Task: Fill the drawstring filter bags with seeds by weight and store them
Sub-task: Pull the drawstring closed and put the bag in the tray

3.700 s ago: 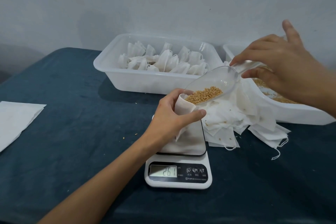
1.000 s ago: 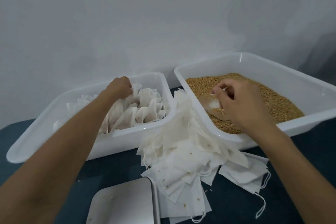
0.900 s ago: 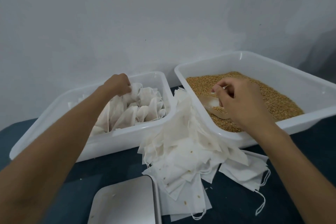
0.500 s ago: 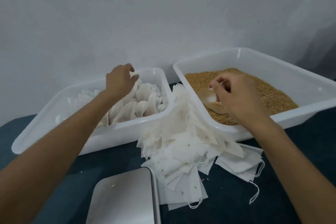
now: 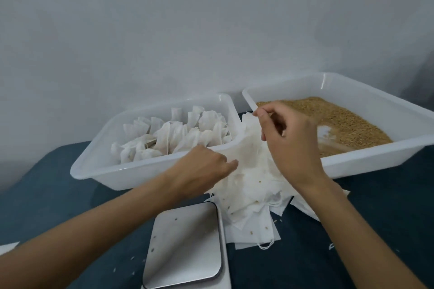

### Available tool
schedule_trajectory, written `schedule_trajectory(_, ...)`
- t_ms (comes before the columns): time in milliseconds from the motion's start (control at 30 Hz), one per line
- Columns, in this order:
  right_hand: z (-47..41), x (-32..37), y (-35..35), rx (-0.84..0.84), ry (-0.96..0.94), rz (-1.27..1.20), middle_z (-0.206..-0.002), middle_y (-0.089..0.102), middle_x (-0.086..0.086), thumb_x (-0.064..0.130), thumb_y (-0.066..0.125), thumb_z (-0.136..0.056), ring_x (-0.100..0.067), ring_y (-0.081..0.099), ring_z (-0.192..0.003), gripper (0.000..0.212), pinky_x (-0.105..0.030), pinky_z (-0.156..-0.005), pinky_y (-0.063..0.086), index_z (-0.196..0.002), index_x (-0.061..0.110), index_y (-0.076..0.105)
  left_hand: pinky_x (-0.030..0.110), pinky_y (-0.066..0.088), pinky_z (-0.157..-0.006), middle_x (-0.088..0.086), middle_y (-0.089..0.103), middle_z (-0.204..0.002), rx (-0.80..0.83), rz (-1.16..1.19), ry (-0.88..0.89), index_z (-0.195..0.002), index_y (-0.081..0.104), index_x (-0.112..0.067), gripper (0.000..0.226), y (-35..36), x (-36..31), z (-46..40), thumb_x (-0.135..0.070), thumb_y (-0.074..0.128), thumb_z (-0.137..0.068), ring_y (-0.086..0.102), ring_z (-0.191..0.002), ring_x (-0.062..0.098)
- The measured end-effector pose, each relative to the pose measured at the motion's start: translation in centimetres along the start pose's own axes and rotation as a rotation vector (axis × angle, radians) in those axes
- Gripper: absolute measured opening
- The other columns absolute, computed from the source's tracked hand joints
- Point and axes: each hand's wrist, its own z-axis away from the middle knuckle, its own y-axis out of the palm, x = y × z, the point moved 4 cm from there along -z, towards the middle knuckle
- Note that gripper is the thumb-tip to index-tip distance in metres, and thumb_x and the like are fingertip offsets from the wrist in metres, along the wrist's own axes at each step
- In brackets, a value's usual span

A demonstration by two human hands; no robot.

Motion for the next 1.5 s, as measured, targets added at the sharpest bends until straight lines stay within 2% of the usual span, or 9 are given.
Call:
schedule_trajectory(267,0.6,-0.4,-0.7,-0.062,0.021,-0.066,-0.059,0.059,0.007,0.027,0.059,-0.102,-0.012,0.061,-0.059,0.015,-0.019,-0.056,0.045,-0.097,0.019,0.071,0.026,0.023,-0.040,-0.004,0.052,-0.068,-0.223,-0.048,-0.009,-0.083,0.069,-0.018,0.034,-1.4,-0.9,0.0,0.003,0.076,-0.057,0.049,-0.045,0.019)
schedule_trajectory(467,1.2,0.1,-0.3,0.016,0.060,-0.139,-0.071,0.065,0.008,0.031,0.059,-0.101,-0.012,0.064,-0.068,0.017,-0.035,-0.064,0.053,-0.100,0.021,0.072,0.020,0.043,-0.060,-0.012,0.057,-0.089,-0.720,0.928,-0.494,-0.092,0.074,-0.022,0.008,-3.2,0.6,6.0,-0.019,0.069,-0.098,0.054,-0.071,0.012)
schedule_trajectory(633,3.4,0.9,4.0,0.515,0.266,-0.455,-0.115,0.071,0.011,0.072,0.058,-0.085,-0.011,0.067,-0.102,0.057,-0.029,-0.086,0.056,-0.122,0.030,0.067,0.027,0.039,-0.044,0.004,0.054,-0.061,-0.768,1.684,-0.764,-0.083,0.065,-0.015,0.022,-2.0,-1.2,10.1,-0.034,0.065,-0.094,0.044,-0.048,0.017)
schedule_trajectory(733,5.6,1.2,6.2,0.838,0.335,-0.615,-0.121,0.072,0.002,0.045,0.070,-0.092,-0.017,0.068,-0.114,0.038,-0.028,-0.092,0.055,-0.123,0.024,0.068,0.033,0.048,-0.046,0.015,0.060,-0.062,-0.821,1.880,-0.881,-0.096,0.063,-0.003,0.031,-0.6,-1.9,10.8,-0.033,0.063,-0.098,0.048,-0.043,0.023)
schedule_trajectory(833,7.0,0.9,7.2,0.924,0.461,-0.637,-0.109,0.076,-0.006,0.022,0.075,-0.091,-0.023,0.074,-0.100,0.018,-0.025,-0.084,0.057,-0.109,0.020,0.076,0.029,0.052,-0.047,0.019,0.065,-0.067,-0.932,1.996,-0.968,-0.100,0.061,-0.001,0.026,1.0,-2.3,11.6,-0.027,0.061,-0.100,0.056,-0.046,0.023)
schedule_trajectory(1000,6.8,-0.3,7.3,0.706,0.610,-0.702,-0.085,0.072,-0.018,0.019,0.073,-0.088,-0.031,0.074,-0.081,0.016,-0.030,-0.079,0.059,-0.091,0.003,0.073,0.029,0.052,-0.046,0.014,0.062,-0.067,-0.956,2.012,-1.076,-0.095,0.059,-0.001,0.022,3.1,-3.0,12.7,-0.020,0.070,-0.092,0.057,-0.056,0.023)
schedule_trajectory(1167,6.9,0.3,7.5,0.664,0.522,-0.577,-0.071,0.066,-0.010,0.022,0.078,-0.081,-0.027,0.071,-0.072,0.019,-0.024,-0.074,0.057,-0.074,0.009,0.066,0.022,0.053,-0.068,-0.007,0.059,-0.092,-0.996,1.398,-1.075,-0.108,0.055,-0.030,0.037,1.5,-3.1,13.5,-0.005,0.077,-0.090,0.056,-0.077,0.013)
schedule_trajectory(1267,7.6,1.1,8.1,0.693,0.407,-0.493,-0.068,0.065,-0.007,0.018,0.080,-0.080,-0.022,0.067,-0.069,0.023,-0.025,-0.071,0.054,-0.071,0.008,0.062,0.016,0.045,-0.072,-0.009,0.055,-0.093,-0.976,1.150,-0.899,-0.097,0.060,-0.022,0.031,0.3,-3.9,13.1,0.002,0.077,-0.087,0.054,-0.082,0.007)
schedule_trajectory(1500,8.2,2.3,8.2,0.750,0.322,-0.578,-0.073,0.063,-0.002,0.010,0.077,-0.082,-0.013,0.062,-0.073,0.014,-0.024,-0.073,0.054,-0.084,0.001,0.067,0.036,0.059,-0.080,-0.003,0.072,-0.089,-0.912,1.498,-0.734,-0.095,0.072,-0.012,0.003,1.2,-4.8,12.2,-0.013,0.074,-0.095,0.071,-0.086,0.023)
